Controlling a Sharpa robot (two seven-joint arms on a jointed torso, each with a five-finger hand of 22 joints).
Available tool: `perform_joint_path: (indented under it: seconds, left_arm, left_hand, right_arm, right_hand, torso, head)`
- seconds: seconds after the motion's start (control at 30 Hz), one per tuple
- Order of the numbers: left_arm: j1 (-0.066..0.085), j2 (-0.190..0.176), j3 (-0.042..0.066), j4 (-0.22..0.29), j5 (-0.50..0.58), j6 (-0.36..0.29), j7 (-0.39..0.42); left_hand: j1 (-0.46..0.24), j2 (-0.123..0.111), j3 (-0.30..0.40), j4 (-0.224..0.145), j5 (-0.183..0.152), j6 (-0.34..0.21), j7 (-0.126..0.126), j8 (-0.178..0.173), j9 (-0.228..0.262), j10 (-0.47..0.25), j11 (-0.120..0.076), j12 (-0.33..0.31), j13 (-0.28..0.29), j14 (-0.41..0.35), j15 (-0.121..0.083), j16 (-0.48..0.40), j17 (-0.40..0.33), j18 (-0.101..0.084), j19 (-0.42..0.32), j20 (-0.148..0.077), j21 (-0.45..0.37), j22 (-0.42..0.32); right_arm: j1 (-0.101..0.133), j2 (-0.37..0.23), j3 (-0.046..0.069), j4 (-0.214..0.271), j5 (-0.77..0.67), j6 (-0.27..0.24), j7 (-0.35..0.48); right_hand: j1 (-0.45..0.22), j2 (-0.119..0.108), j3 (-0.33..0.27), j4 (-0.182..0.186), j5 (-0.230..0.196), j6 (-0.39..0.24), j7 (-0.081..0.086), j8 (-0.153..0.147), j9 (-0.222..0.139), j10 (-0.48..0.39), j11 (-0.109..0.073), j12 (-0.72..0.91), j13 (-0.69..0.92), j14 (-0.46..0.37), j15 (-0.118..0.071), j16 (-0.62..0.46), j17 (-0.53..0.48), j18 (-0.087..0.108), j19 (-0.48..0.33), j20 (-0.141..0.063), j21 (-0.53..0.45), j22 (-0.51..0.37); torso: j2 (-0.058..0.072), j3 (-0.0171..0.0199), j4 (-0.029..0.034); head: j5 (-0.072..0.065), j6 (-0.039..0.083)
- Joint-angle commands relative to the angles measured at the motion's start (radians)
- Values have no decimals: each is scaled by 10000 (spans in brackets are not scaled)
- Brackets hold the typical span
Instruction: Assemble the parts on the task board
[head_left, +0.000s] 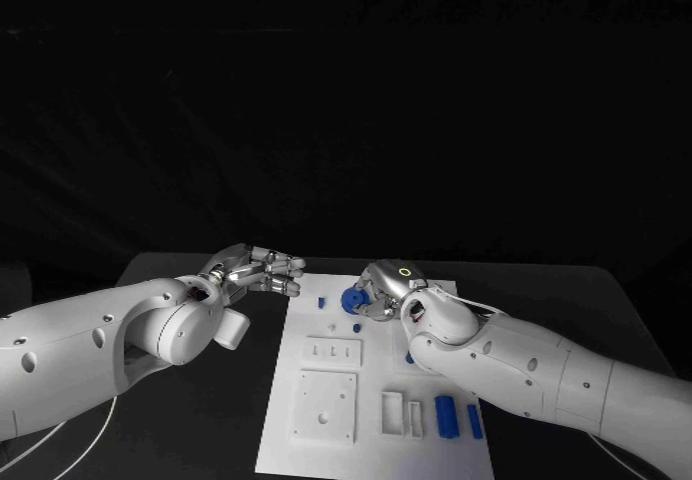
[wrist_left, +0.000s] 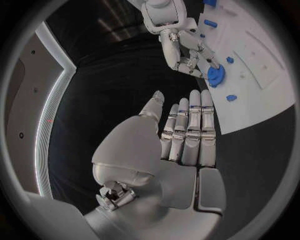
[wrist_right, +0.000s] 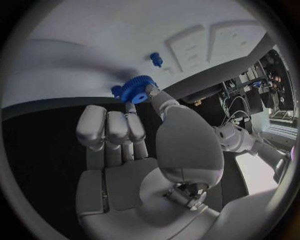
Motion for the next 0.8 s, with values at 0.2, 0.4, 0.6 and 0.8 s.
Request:
perform_joint_path:
  seconds: [0.2,0.4,0.6,0.8]
  left_arm:
    - [9,70,5,-26,-43,179,56]
    - [9,92,5,-45,-43,183,53]
    - [9,106,4,-61,-43,177,52]
    - [9,133,4,-57,-42,192,49]
  left_hand:
    - [-18,50,-4,-67,32,-24,6,-55,-6,-64,15,-34,10,-35,37,-23,-11,-97,-72,28,32,-9]
    - [-18,50,-4,-67,32,-24,6,-55,-6,-64,15,-34,10,-35,37,-23,-11,-97,-72,28,32,-9]
    - [-18,50,-4,-67,32,-24,6,-55,-6,-64,15,-34,10,-35,37,-23,-11,-97,-72,28,32,-9]
    - [-25,52,9,-83,30,-26,8,-55,-6,-71,18,-33,11,-44,41,-30,-15,-96,-83,31,43,-15]
  right_arm:
    - [-1,175,-28,-303,-110,116,53]
    - [19,280,-82,-473,-52,300,41]
    - [40,370,-123,-606,9,424,50]
    - [53,463,-191,-733,106,465,39]
  right_hand:
    - [37,31,-21,14,39,503,-250,21,128,-31,4,-67,-11,-5,-66,-39,-31,-157,169,-92,-66,1260]
    - [2,41,-67,40,-13,434,-231,21,117,-80,20,-159,-58,-17,-57,-94,-81,-151,148,-83,-155,1240]
    - [-27,29,-113,62,-66,290,-181,18,86,-134,58,-278,-132,-30,-45,-161,-135,-143,134,-73,-235,1225]
    - [-93,-24,-204,168,-393,-255,-12,15,11,-203,161,-397,-223,-37,10,-252,-203,-106,123,-24,-377,1199]
  torso:
    - [3,-7,13]
    - [-8,-7,21]
    - [-9,1,-9]
    - [-5,5,-7]
  head:
    - [5,-29]
    - [7,-62]
    - [29,-67]
    - [33,-74]
